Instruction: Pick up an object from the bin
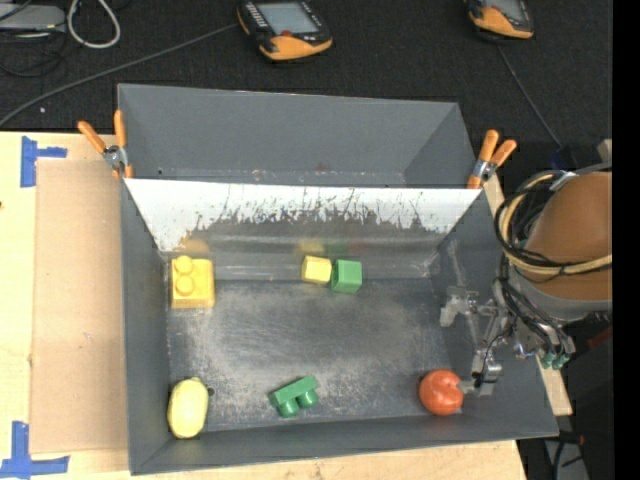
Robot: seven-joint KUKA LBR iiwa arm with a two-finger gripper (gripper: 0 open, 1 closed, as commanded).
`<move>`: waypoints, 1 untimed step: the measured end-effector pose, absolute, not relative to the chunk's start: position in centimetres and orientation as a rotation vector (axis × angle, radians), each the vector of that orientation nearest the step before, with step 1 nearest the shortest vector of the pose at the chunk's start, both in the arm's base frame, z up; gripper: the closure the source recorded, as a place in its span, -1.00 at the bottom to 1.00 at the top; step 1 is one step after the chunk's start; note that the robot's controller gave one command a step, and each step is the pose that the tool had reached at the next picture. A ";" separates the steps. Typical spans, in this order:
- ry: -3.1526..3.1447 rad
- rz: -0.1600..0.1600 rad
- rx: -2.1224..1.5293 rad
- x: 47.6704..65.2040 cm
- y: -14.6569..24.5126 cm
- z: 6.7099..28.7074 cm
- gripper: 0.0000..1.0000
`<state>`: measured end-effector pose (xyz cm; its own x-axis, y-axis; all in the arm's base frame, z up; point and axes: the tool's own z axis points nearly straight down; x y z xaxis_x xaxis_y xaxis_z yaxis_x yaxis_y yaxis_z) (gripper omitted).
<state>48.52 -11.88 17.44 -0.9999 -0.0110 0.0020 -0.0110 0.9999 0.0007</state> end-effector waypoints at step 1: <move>-3.140 -0.001 0.018 48.5 -11.9 17.4 -1.00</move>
Offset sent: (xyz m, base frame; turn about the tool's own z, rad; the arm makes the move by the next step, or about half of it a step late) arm 0.0457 0.0193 -0.0463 -0.0300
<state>48.52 -11.89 17.44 -0.9999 -0.0113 0.0020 -0.0113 0.9999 0.0007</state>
